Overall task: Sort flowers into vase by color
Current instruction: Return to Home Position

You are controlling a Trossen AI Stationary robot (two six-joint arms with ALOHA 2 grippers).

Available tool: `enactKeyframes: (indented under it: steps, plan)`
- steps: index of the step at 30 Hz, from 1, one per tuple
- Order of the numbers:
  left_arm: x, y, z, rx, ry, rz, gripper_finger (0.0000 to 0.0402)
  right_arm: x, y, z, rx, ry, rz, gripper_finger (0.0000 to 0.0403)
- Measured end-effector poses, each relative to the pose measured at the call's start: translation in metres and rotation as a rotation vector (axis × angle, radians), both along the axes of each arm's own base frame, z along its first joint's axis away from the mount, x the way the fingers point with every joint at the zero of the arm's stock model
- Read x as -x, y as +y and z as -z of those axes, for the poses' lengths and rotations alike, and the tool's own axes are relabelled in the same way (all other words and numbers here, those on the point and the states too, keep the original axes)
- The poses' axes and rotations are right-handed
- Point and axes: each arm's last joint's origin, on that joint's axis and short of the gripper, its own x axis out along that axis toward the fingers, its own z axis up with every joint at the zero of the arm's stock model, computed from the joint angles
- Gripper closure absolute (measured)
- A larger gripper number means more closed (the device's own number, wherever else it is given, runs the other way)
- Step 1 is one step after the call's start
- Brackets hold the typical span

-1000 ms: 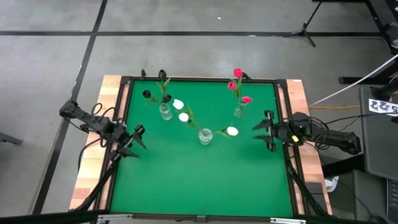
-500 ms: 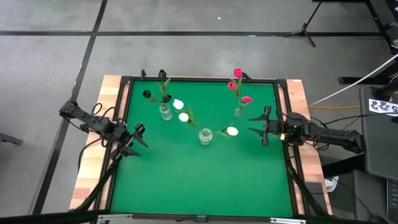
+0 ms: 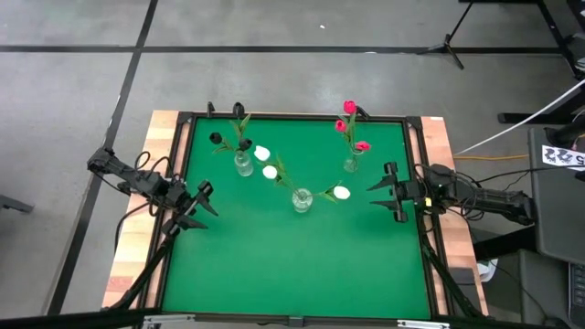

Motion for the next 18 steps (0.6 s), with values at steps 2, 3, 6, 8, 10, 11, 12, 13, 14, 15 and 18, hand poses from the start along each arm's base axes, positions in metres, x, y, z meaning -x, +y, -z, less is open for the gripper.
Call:
enactKeyframes:
  steps: [2, 3, 6, 8, 10, 11, 12, 13, 14, 15, 18]
  plan:
    - [0.0, 0.0, 0.0, 0.0, -0.001, 0.0, 0.0201, 0.0, 0.0, -0.001, 0.014, -0.011, -0.01, 0.0229]
    - [0.0, 0.0, -0.001, 0.002, -0.005, 0.0, 0.0201, 0.0, 0.0, -0.001, 0.027, -0.016, -0.009, 0.0229]
    - [0.0, 0.0, -0.002, 0.006, -0.015, 0.0, 0.0201, 0.0, 0.0, -0.005, 0.095, -0.071, 0.017, 0.0229]
    - [0.0, 0.0, -0.002, 0.008, -0.014, 0.0, 0.0201, 0.001, -0.001, -0.007, 0.151, -0.107, 0.049, 0.0229]
    - [0.0, 0.0, -0.001, 0.01, -0.011, 0.001, 0.0201, 0.0, -0.002, -0.007, 0.187, -0.116, 0.075, 0.0229]
    - [0.0, 0.0, -0.001, 0.011, -0.005, 0.001, 0.0201, 0.0, -0.002, -0.008, 0.195, -0.119, 0.083, 0.0229]
    - [0.0, 0.0, 0.0, 0.021, 0.01, 0.004, 0.0201, 0.001, -0.002, -0.008, 0.208, -0.13, 0.087, 0.0229]
    - [0.0, 0.0, 0.001, 0.034, 0.028, 0.007, 0.0201, 0.001, -0.002, -0.01, 0.213, -0.143, 0.089, 0.0229]
    - [0.0, 0.0, 0.001, 0.049, 0.041, 0.01, 0.0201, 0.001, -0.002, -0.01, 0.215, -0.152, 0.088, 0.0229]
    - [0.0, 0.0, 0.002, 0.06, 0.055, 0.012, 0.0201, 0.001, -0.002, -0.011, 0.216, -0.156, 0.083, 0.0229]
    - [-0.001, 0.0, 0.005, 0.079, 0.104, 0.016, 0.0201, 0.001, -0.001, -0.01, 0.216, -0.154, 0.076, 0.0229]
